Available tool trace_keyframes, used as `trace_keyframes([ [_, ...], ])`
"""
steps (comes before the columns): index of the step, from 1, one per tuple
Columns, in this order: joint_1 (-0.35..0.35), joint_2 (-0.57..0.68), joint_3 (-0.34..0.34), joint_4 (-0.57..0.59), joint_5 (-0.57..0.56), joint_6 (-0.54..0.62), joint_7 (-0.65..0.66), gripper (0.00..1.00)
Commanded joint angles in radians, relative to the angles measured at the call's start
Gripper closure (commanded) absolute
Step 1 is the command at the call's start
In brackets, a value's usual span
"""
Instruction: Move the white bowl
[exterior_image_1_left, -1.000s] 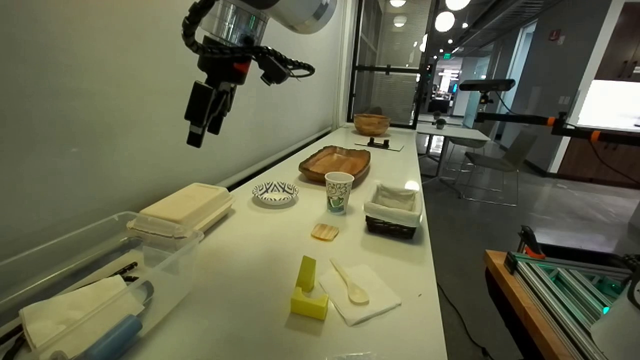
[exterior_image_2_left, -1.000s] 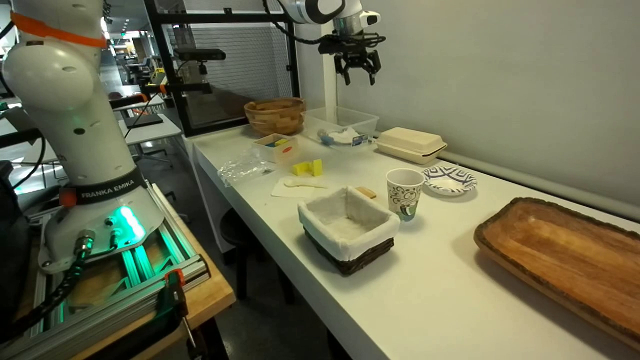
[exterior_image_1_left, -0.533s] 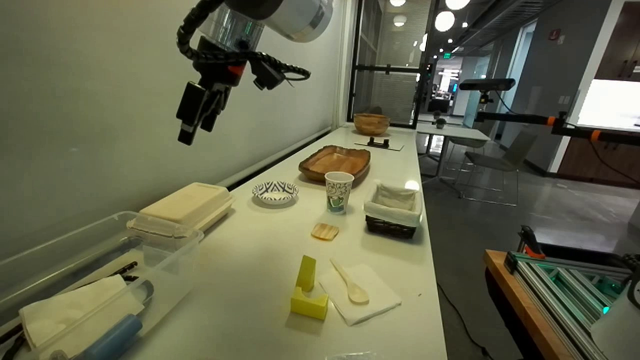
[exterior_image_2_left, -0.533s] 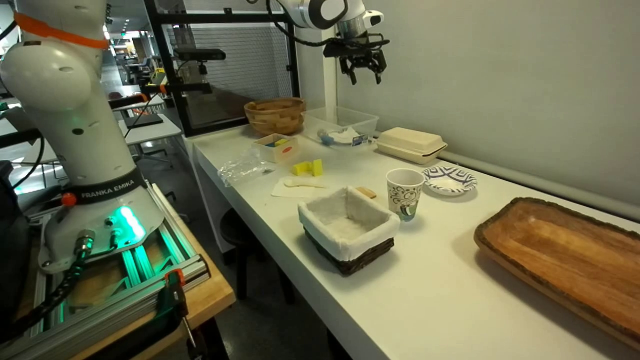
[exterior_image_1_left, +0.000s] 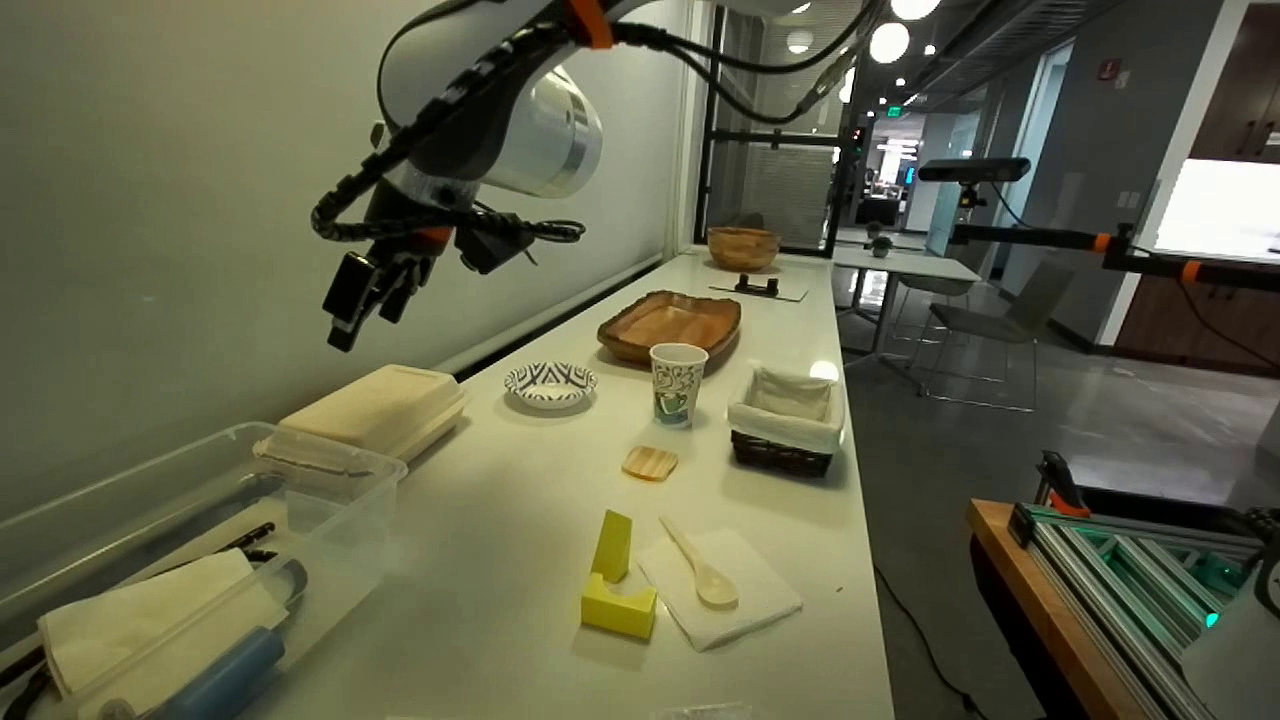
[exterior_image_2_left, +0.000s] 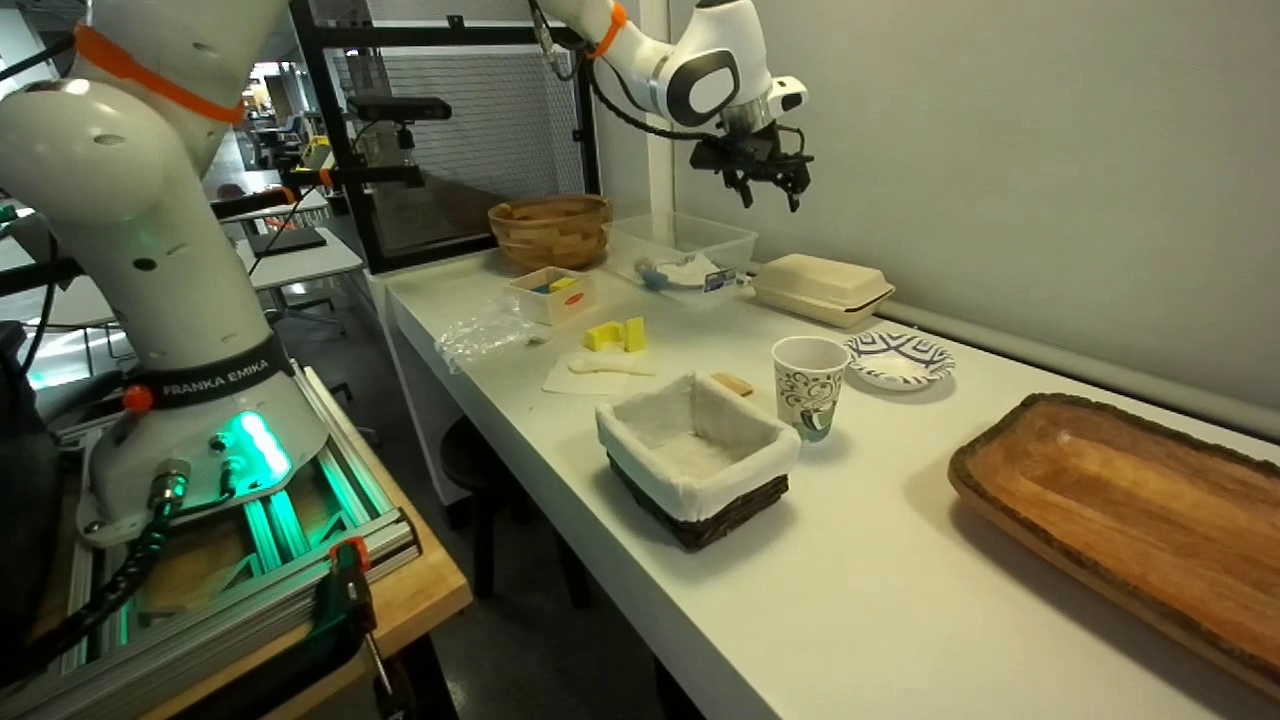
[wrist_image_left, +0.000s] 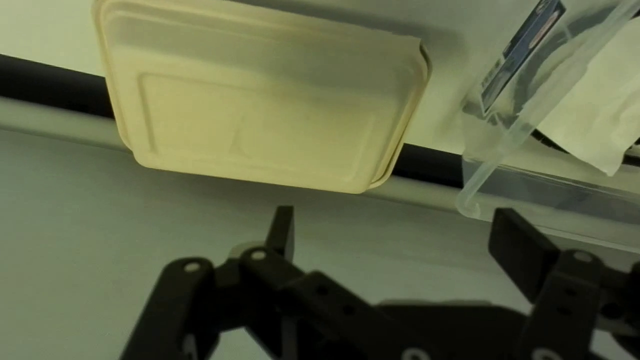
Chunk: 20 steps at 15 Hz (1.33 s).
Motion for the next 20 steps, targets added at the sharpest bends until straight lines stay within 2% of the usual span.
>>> trace_keyframes([
  [1,-0.031,0.187,0.039,0.223,-0.006,0.028,0.02,0.0],
  [12,-0.058,0.53,0.097,0.664,-0.01,0.054,0.028,0.0],
  [20,-0.045,0.687,0.094,0.863,0.003,0.048,0.044,0.0],
])
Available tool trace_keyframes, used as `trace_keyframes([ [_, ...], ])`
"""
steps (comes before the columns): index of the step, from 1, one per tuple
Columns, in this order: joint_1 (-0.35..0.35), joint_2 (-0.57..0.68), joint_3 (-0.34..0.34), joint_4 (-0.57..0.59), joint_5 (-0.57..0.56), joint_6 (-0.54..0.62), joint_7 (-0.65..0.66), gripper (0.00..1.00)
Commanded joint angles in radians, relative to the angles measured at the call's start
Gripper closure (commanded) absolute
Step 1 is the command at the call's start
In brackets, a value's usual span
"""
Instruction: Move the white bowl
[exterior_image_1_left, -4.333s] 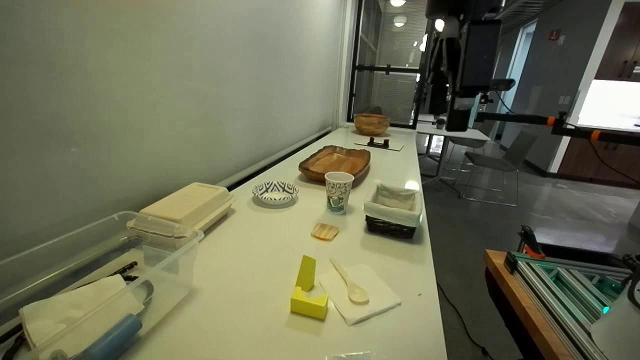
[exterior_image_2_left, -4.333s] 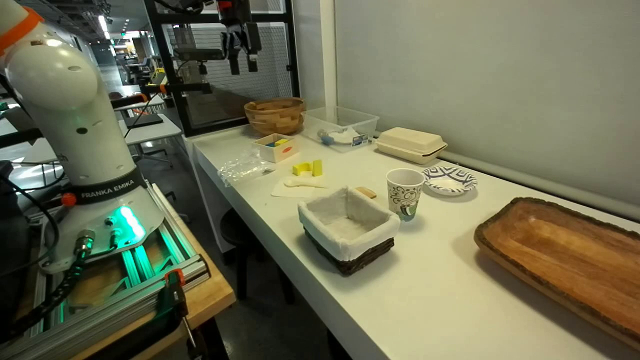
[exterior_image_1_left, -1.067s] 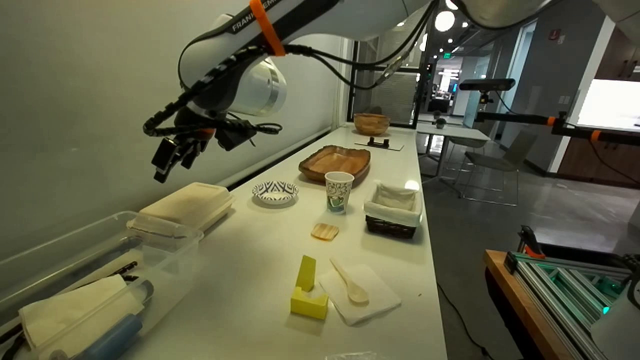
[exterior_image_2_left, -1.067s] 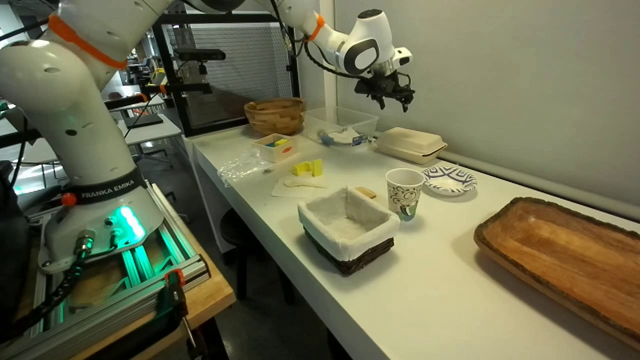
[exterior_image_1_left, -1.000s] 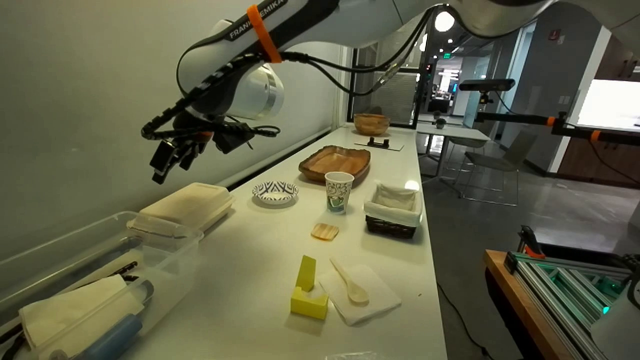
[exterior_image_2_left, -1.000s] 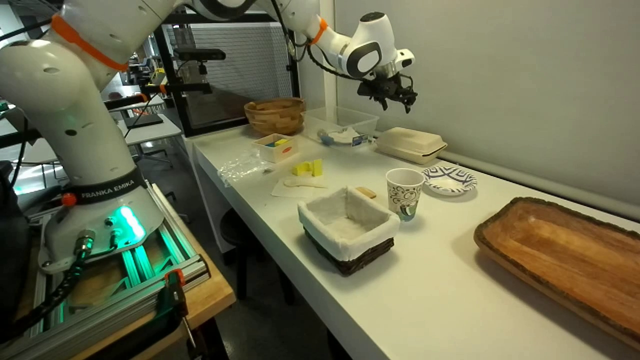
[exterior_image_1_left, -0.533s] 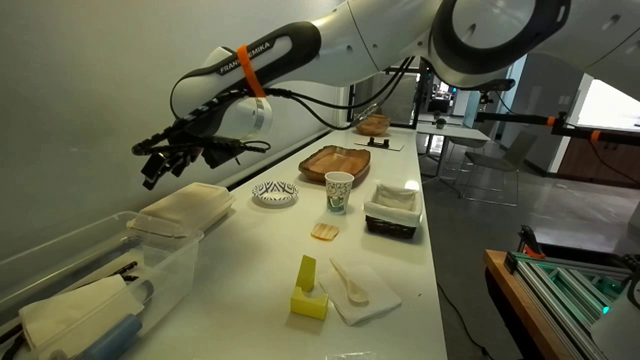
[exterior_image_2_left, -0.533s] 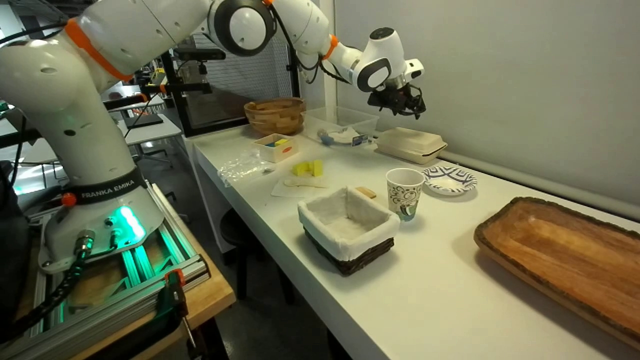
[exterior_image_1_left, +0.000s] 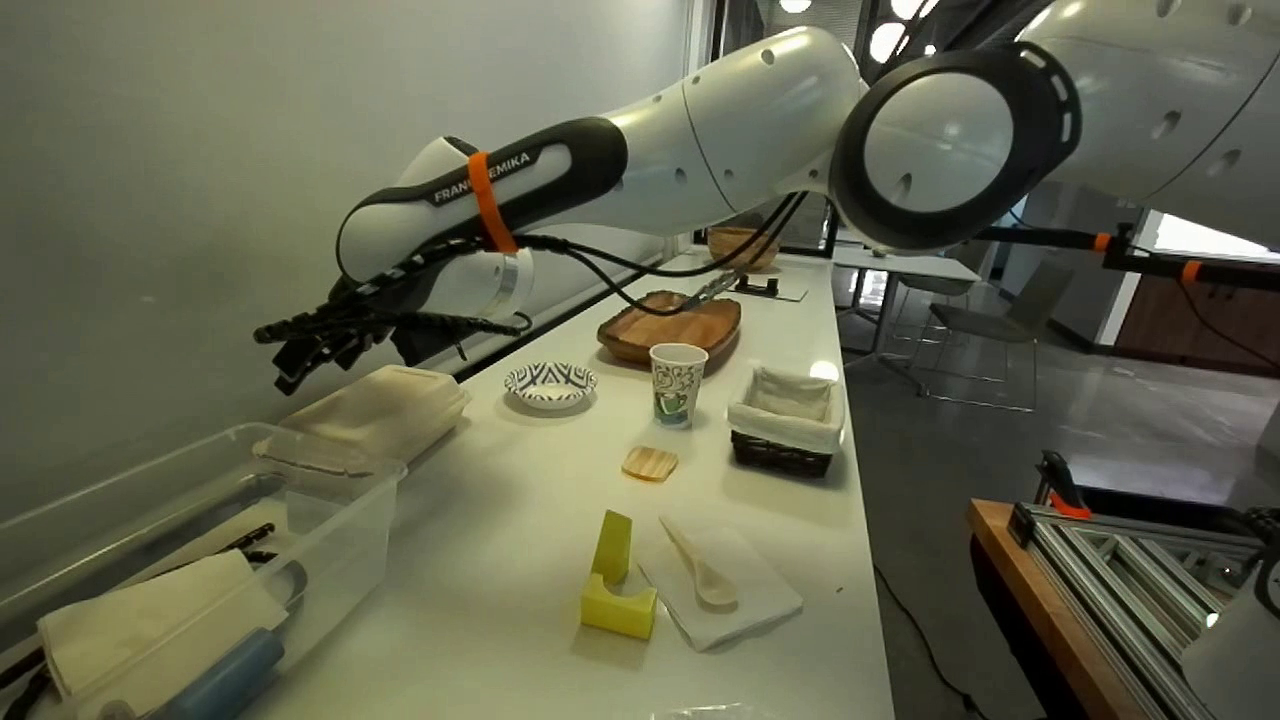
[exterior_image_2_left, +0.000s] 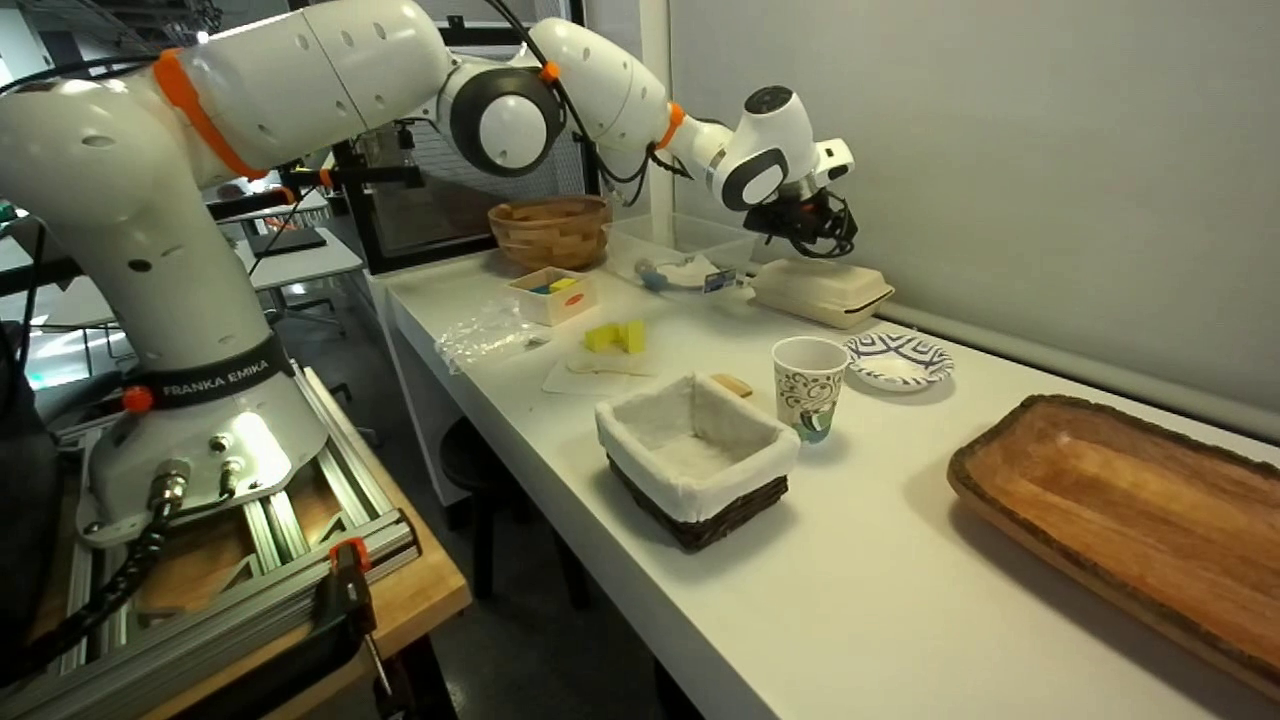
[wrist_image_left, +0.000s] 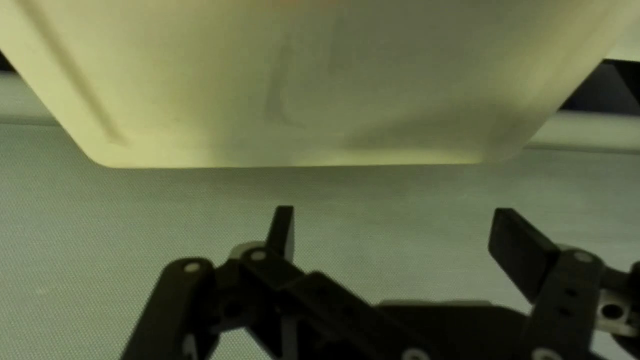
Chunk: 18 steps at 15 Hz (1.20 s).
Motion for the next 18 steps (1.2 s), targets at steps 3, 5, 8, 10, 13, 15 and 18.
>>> trace_keyframes([
  [3,-0.005,0.117,0.015,0.146,-0.014,0.004,0.009,0.0],
  [5,-0.009,0.137,0.015,0.172,-0.016,0.0,0.002,0.0],
  [8,-0.008,0.131,-0.006,0.167,-0.004,-0.034,0.018,0.0],
  [10,-0.009,0.126,-0.009,0.163,-0.007,-0.056,0.013,0.0],
  [13,0.0,0.088,-0.051,0.135,-0.025,-0.143,0.048,0.0],
  [15,0.012,0.064,-0.088,0.126,-0.042,-0.201,0.061,0.0],
  [18,0.039,0.03,-0.174,0.111,-0.081,-0.292,0.123,0.0],
])
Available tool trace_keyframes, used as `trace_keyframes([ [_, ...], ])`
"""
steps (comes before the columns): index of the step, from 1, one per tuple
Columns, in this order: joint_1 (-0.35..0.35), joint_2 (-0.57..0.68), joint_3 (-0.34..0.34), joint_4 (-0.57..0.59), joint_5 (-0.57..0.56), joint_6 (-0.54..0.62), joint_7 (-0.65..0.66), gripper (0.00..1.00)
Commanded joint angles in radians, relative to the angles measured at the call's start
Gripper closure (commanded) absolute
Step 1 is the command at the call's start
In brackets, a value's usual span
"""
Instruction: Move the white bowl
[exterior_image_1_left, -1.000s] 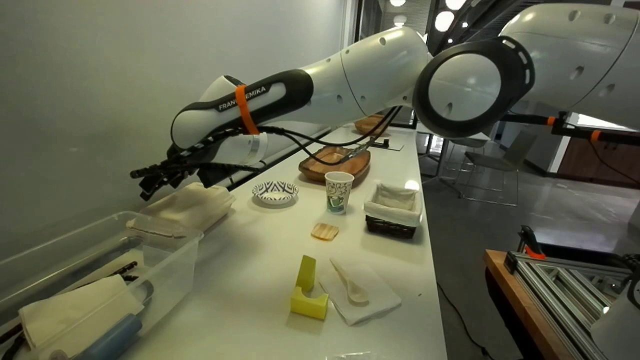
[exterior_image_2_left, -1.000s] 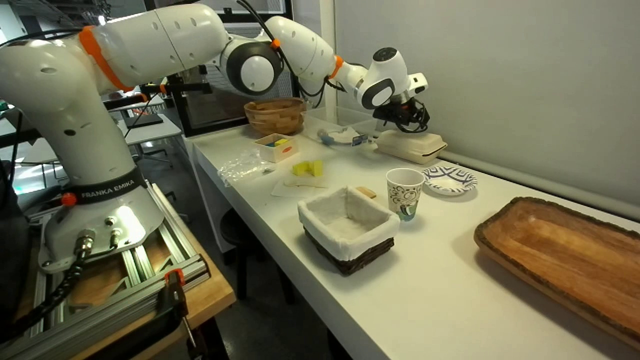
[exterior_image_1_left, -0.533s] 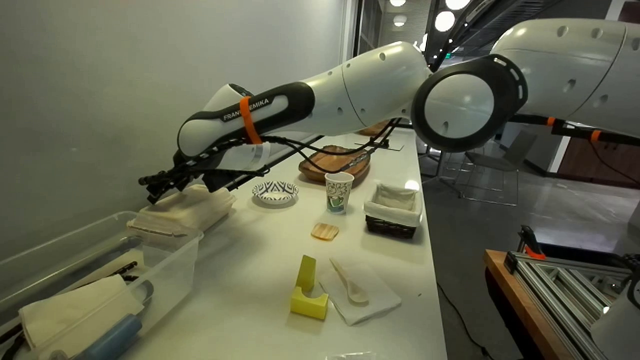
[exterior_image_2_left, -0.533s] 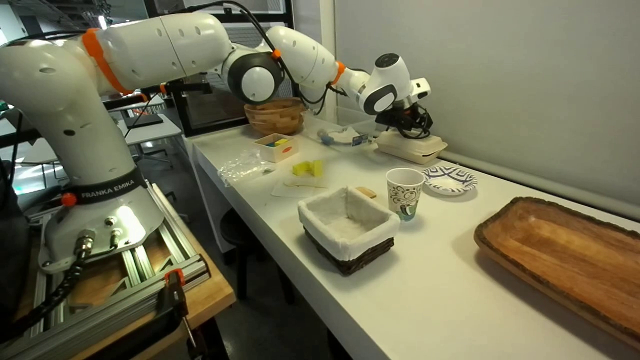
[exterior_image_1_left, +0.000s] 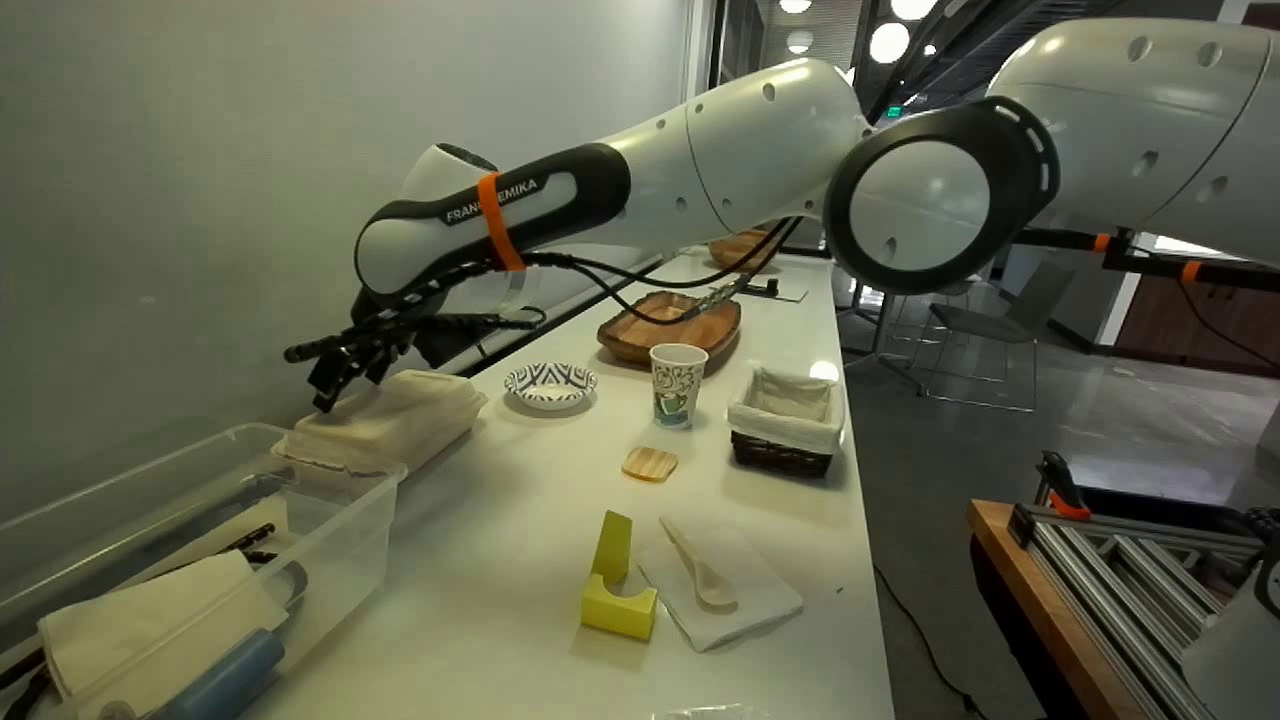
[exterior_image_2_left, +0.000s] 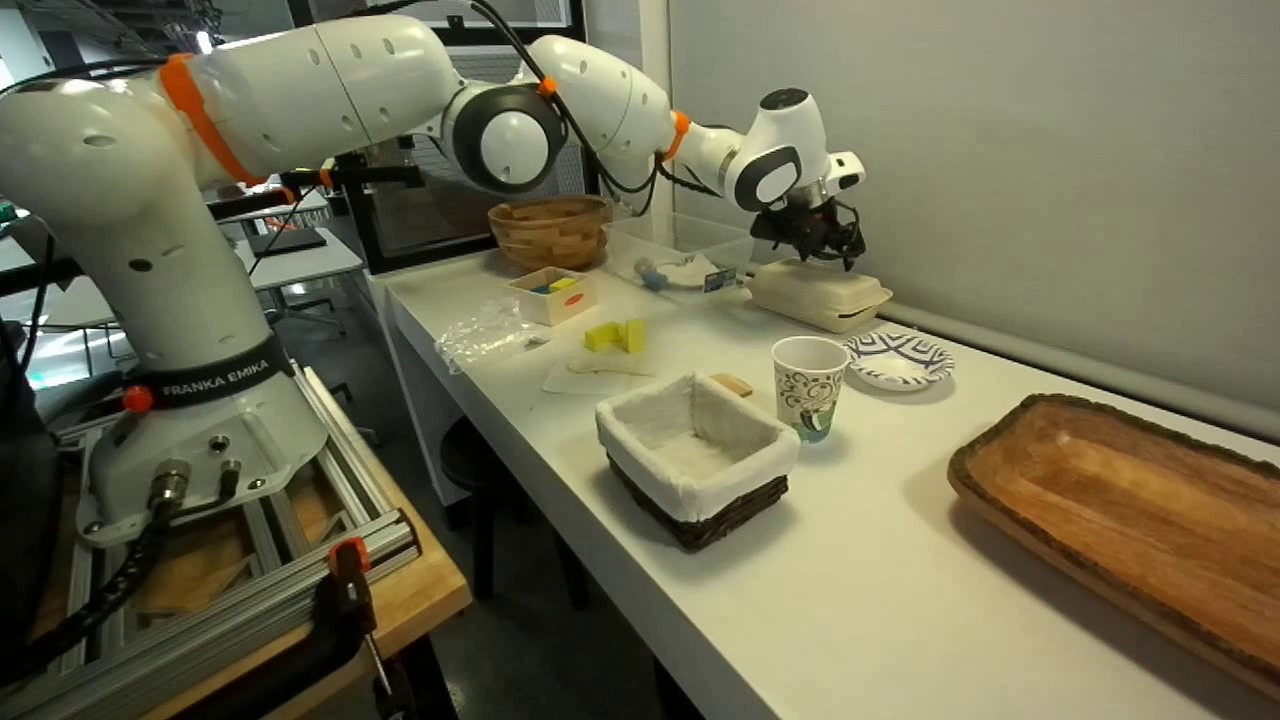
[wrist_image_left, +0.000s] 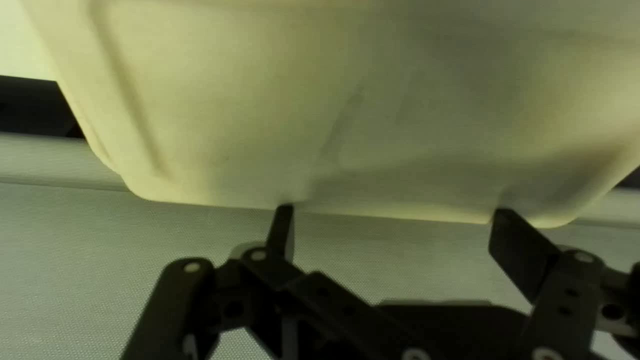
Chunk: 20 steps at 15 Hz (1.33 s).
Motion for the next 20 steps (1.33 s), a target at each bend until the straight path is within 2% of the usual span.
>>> trace_keyframes([
  [1,0.037,-0.045,-0.106,-0.025,-0.063,-0.134,0.102,0.0],
  [6,0.068,-0.113,-0.166,-0.062,-0.09,-0.378,0.178,0.0],
  [12,0.078,-0.167,-0.17,-0.091,-0.078,-0.618,0.213,0.0],
  [16,0.075,-0.199,-0.184,-0.126,-0.081,-0.704,0.248,0.0],
  [20,0.063,-0.22,-0.172,-0.149,-0.05,-0.678,0.269,0.0],
])
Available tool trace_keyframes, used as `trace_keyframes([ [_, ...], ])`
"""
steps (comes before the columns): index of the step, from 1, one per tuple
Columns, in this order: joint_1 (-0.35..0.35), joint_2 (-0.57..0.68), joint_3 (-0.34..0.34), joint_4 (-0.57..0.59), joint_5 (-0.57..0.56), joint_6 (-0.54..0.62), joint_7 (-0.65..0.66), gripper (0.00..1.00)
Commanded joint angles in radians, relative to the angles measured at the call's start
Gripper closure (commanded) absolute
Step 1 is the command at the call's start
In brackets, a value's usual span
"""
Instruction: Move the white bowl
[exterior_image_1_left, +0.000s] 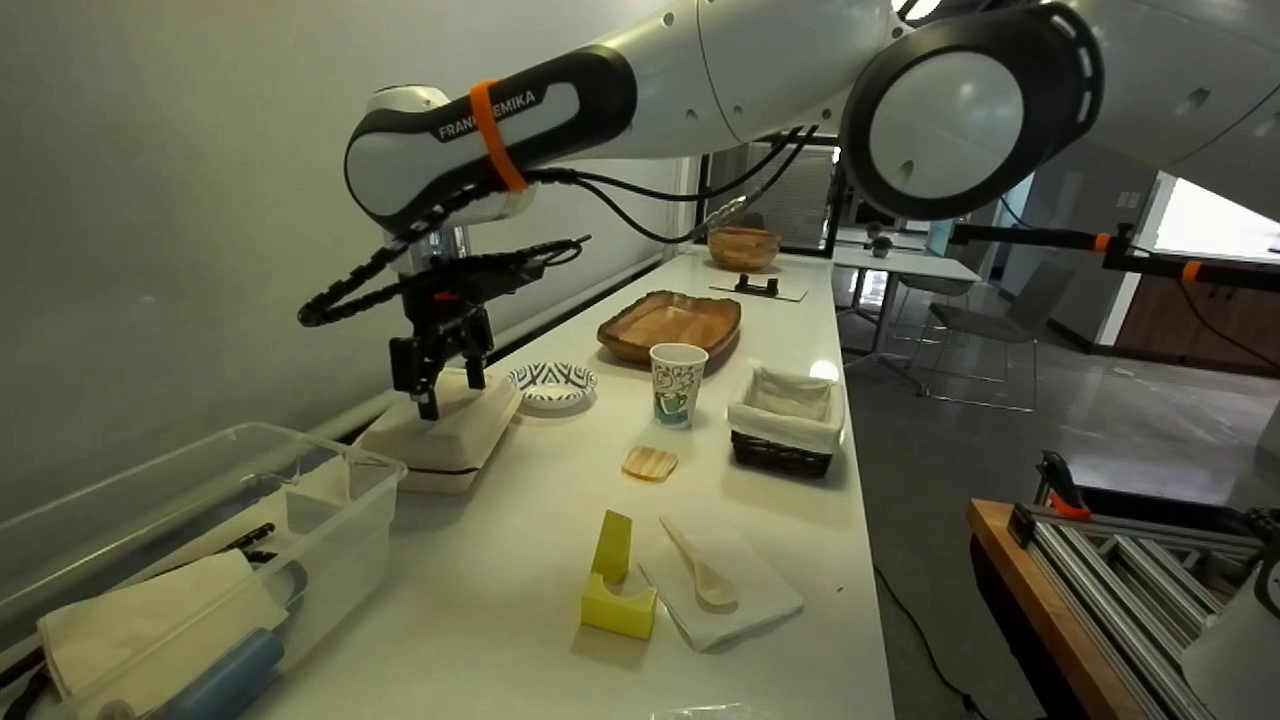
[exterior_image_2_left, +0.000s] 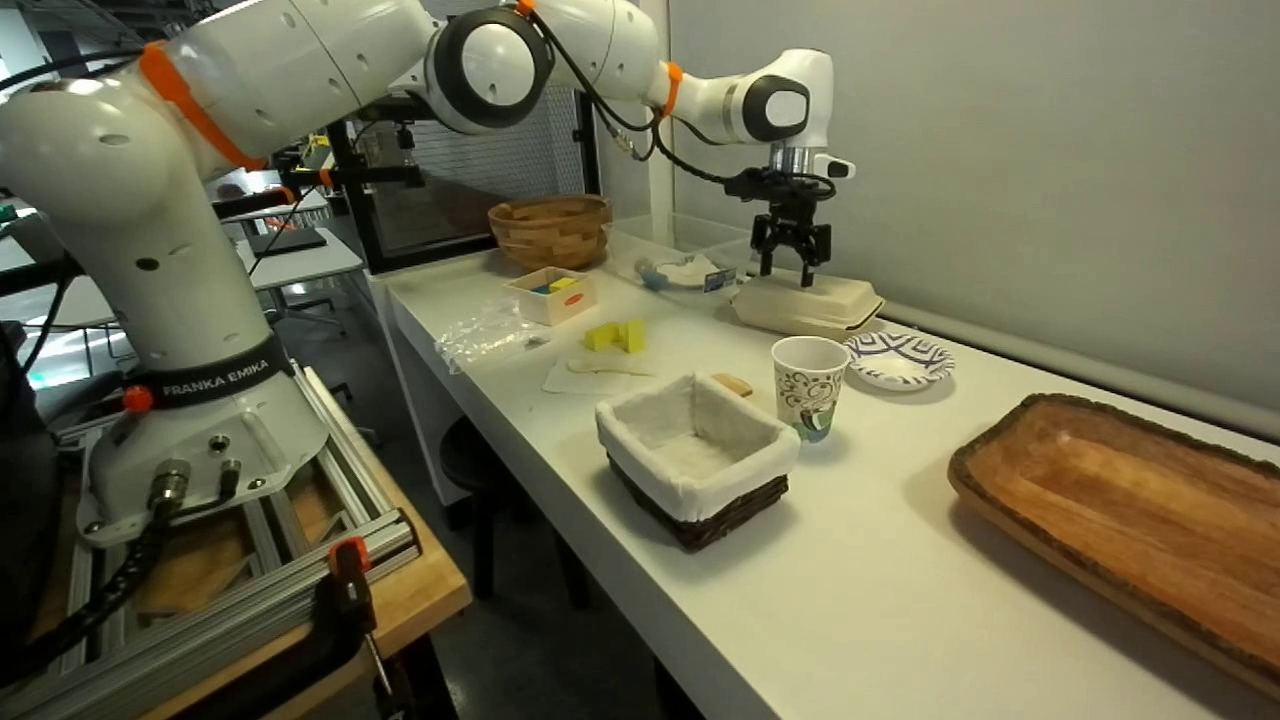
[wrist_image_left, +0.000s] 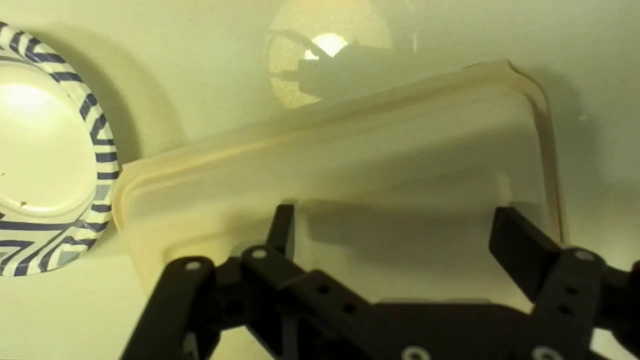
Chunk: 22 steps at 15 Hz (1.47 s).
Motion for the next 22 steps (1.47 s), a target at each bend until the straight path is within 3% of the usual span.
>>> trace_keyframes([
  [1,-0.006,-0.057,0.017,-0.066,0.045,0.007,0.069,0.0],
  [5,0.012,-0.084,0.011,-0.046,0.107,-0.005,0.294,0.0],
  [6,0.001,-0.048,0.014,-0.008,0.081,0.0,0.203,0.0],
  [11,0.002,-0.052,0.013,-0.006,0.081,0.0,0.211,0.0],
  [12,0.013,-0.044,-0.004,-0.003,0.062,0.045,0.221,0.0],
  [17,0.041,-0.022,-0.035,0.002,0.082,-0.02,0.532,0.0],
  [22,0.038,0.019,-0.028,0.024,0.112,-0.003,0.8,0.0],
])
